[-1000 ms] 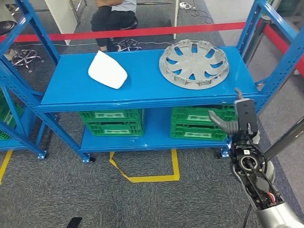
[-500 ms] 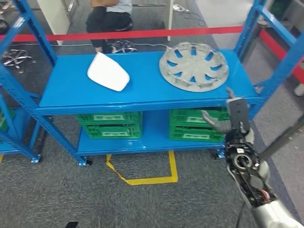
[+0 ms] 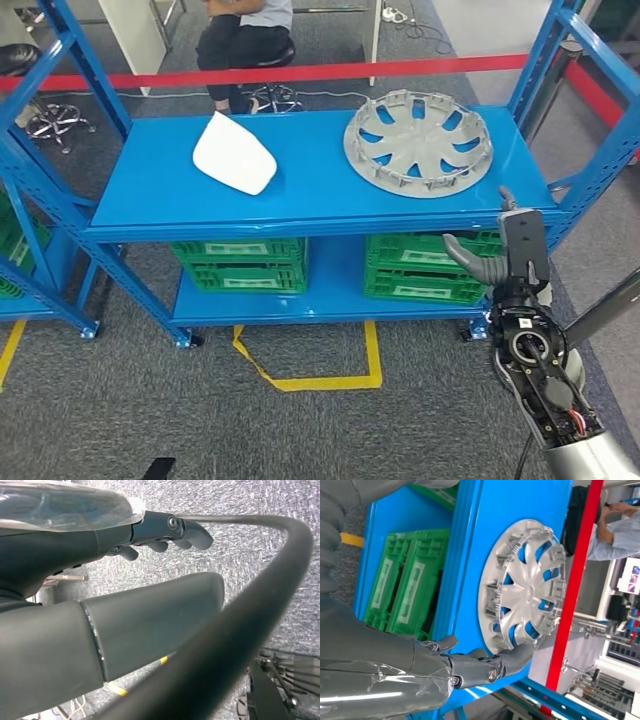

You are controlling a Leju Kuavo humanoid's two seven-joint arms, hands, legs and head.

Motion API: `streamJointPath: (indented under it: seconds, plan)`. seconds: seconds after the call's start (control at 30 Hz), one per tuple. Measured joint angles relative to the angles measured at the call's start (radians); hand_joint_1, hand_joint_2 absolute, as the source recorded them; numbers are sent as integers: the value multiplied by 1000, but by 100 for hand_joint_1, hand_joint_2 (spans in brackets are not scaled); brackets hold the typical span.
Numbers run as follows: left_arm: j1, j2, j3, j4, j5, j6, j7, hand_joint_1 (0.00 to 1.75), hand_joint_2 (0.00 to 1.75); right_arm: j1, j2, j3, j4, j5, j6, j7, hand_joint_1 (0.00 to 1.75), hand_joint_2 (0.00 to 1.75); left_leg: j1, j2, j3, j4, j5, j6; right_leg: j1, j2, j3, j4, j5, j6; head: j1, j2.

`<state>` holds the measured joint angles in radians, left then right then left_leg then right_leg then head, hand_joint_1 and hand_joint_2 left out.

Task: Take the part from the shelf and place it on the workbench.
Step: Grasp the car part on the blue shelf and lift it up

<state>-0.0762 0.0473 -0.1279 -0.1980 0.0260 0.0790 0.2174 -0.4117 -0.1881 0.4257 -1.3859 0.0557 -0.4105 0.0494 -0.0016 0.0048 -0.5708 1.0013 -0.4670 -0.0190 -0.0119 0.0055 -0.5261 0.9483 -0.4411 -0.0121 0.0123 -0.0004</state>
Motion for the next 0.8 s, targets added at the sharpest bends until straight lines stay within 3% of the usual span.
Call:
streamJointPath:
  seconds: [0.1,0.13,0.17,0.2,0.27,0.33,0.43,0.5,0.63,0.67,0.7,0.8]
  plan:
    - [0,0,0,0,0,0,0,0,0,-1,0,2,0,-1,-1,1,0,175,6,-1,-114,214,-93,-13,-1,-2,-1,-2,1,-6,-19,0]
    - [2,1,0,0,0,0,0,0,0,0,0,2,0,-1,-2,2,0,175,8,-1,-147,268,-106,-14,-1,-2,-1,-2,0,-6,-23,0]
    - [3,0,0,0,0,0,0,0,0,2,0,2,0,-2,-3,2,0,175,9,-1,-159,281,-96,-15,-2,-1,0,-2,0,-6,-27,0]
    - [4,0,0,0,-1,0,0,0,0,3,0,3,0,-3,-4,3,0,175,11,-1,-150,249,-67,-14,-2,0,1,-2,-1,-6,-31,0]
    - [2,1,-1,0,-2,0,0,0,0,3,0,4,0,-3,-9,3,0,175,11,-1,-83,101,15,-10,-2,2,5,-2,-4,-2,-40,0]
    - [-3,1,-2,0,-5,0,0,0,0,2,0,4,0,-3,-12,3,0,175,9,-1,-29,-20,58,-3,2,4,5,0,-10,7,-46,0]
    - [-7,1,-4,0,-8,0,0,0,0,2,0,4,-1,-3,-12,4,0,175,6,0,-15,-52,57,14,4,6,6,-1,-18,23,-39,0]
    - [-7,1,-4,0,-8,-1,0,0,0,3,0,3,-2,-3,-12,4,0,175,8,2,-6,-58,57,29,2,4,-8,33,-42,31,-34,0]
    - [-7,2,-4,0,-8,-1,1,0,0,7,0,-1,-4,-3,-12,4,0,175,5,1,5,-60,50,45,1,1,-132,290,-151,39,-10,0]
    - [-6,2,-4,0,-8,-1,1,0,0,9,0,-1,-3,-3,-12,5,0,175,3,1,8,-59,48,46,1,1,-150,318,-151,39,-5,0]
    - [-6,2,-4,0,-8,-1,1,0,0,11,0,-1,-3,-3,-12,5,0,175,2,0,12,-59,45,46,1,1,-147,301,-128,37,-1,0]
    - [-6,1,-4,0,-8,-2,1,0,0,10,0,-1,-4,-3,-12,5,0,175,-2,-2,27,-56,32,40,5,0,-55,90,-15,25,12,0]
